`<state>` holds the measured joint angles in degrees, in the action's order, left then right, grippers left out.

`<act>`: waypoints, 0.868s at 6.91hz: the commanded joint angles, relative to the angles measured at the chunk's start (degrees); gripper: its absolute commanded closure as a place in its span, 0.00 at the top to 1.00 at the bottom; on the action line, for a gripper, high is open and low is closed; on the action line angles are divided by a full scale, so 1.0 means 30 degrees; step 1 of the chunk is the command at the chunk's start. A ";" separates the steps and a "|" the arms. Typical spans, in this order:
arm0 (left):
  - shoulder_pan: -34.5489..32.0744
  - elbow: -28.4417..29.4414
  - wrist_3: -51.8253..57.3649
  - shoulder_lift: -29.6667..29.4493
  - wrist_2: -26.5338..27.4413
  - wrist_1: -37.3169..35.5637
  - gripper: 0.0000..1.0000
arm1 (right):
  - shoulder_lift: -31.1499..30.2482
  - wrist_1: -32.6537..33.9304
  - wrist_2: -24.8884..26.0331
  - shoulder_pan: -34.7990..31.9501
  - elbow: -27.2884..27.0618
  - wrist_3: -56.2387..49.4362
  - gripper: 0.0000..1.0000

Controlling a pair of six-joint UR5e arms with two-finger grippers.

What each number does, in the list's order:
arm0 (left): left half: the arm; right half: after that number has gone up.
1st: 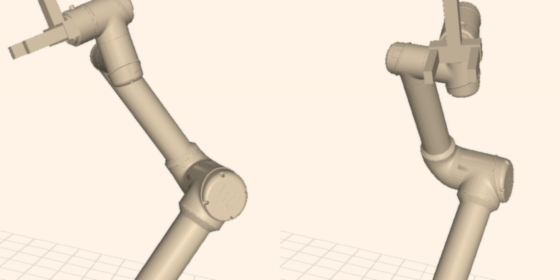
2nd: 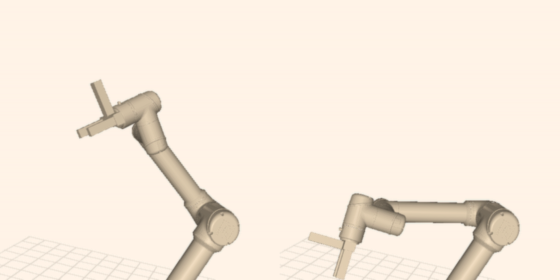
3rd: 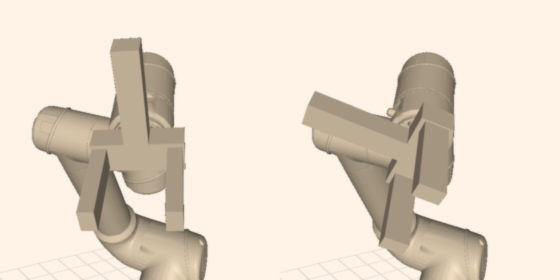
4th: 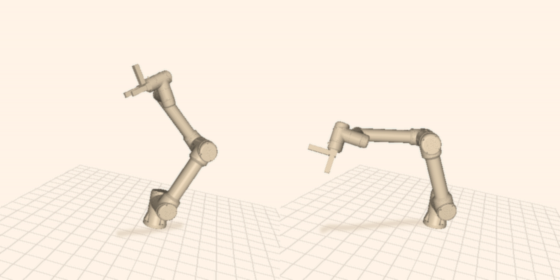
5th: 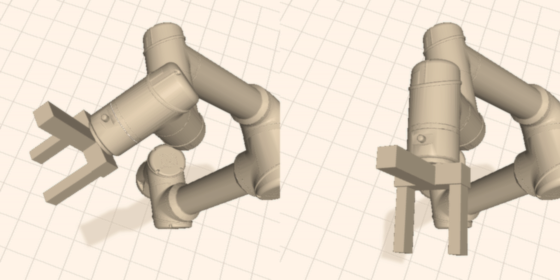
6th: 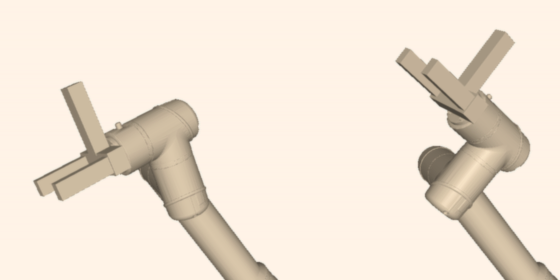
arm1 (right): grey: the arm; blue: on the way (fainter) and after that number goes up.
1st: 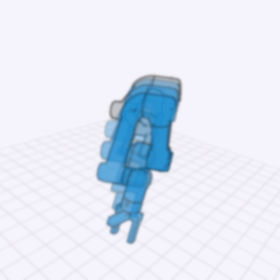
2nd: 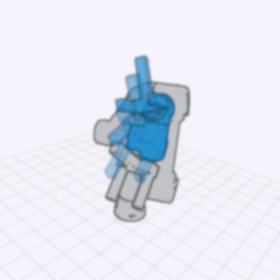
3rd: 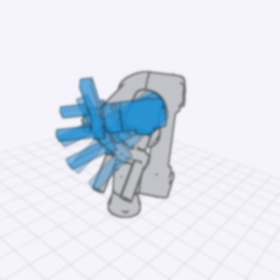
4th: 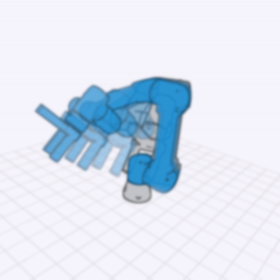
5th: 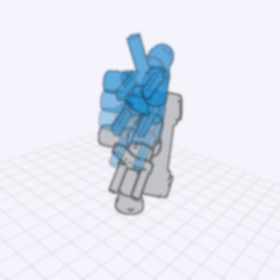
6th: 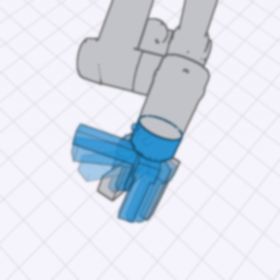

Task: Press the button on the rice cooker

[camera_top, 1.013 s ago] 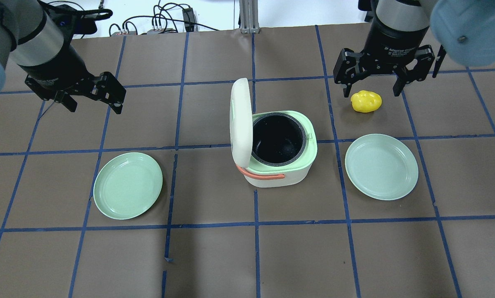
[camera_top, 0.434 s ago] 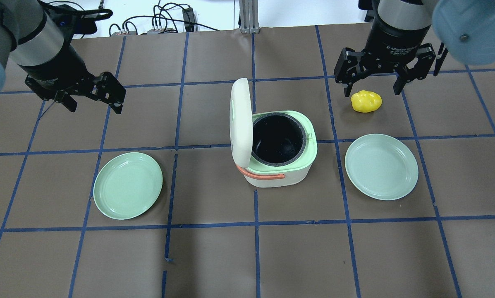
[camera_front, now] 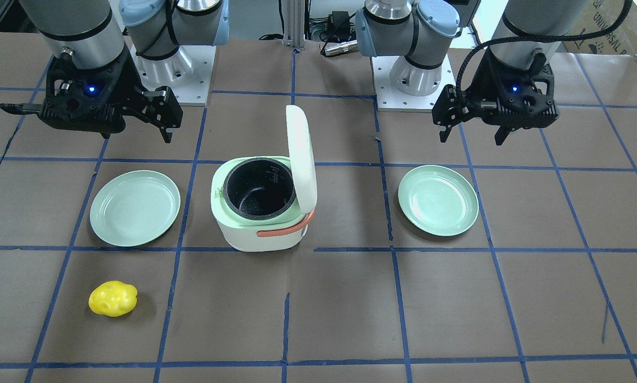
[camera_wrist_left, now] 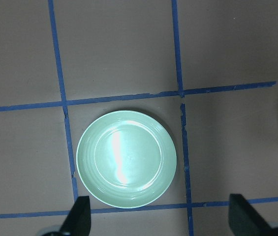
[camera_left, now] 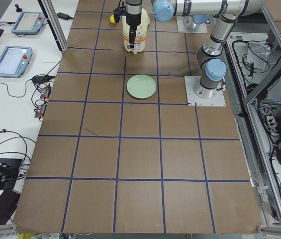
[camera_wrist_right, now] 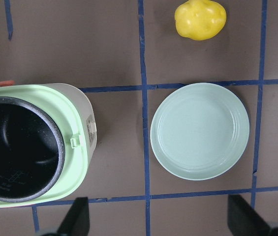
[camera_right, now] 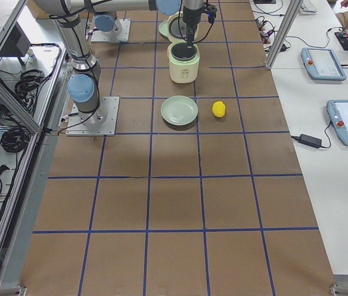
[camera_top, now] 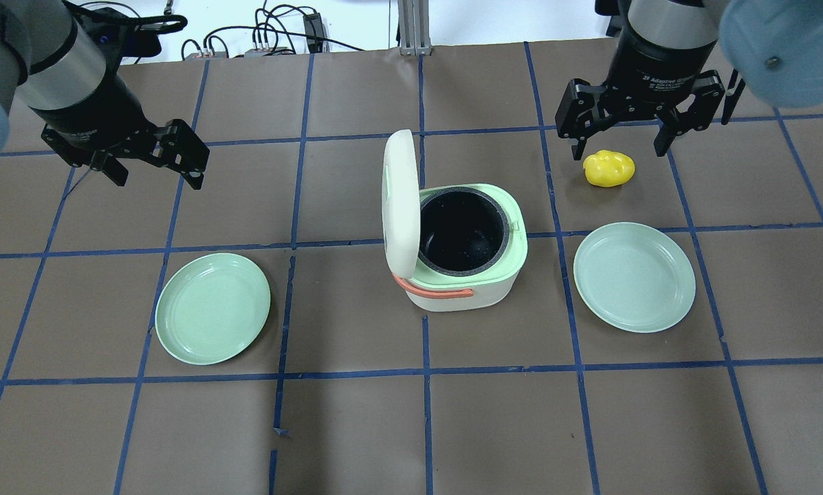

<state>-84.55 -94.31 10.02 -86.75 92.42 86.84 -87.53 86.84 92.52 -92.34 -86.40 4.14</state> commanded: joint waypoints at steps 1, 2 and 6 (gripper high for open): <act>0.0000 0.0000 -0.0001 0.0000 0.0013 0.0000 1.00 | -0.0003 0.0000 0.0011 -0.0012 0.0002 0.0028 0.99; 0.0000 0.0000 -0.0001 0.0000 -0.0016 0.0000 1.00 | -0.0003 0.0029 0.0011 -0.0012 0.0002 -0.0001 0.99; 0.0000 0.0000 -0.0001 0.0000 0.0013 0.0000 1.00 | 0.0026 -0.0001 -0.0662 0.0163 -0.0173 0.0028 0.99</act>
<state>-84.55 -94.31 10.02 -86.75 92.46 86.84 -87.43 86.80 91.23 -92.02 -86.65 4.35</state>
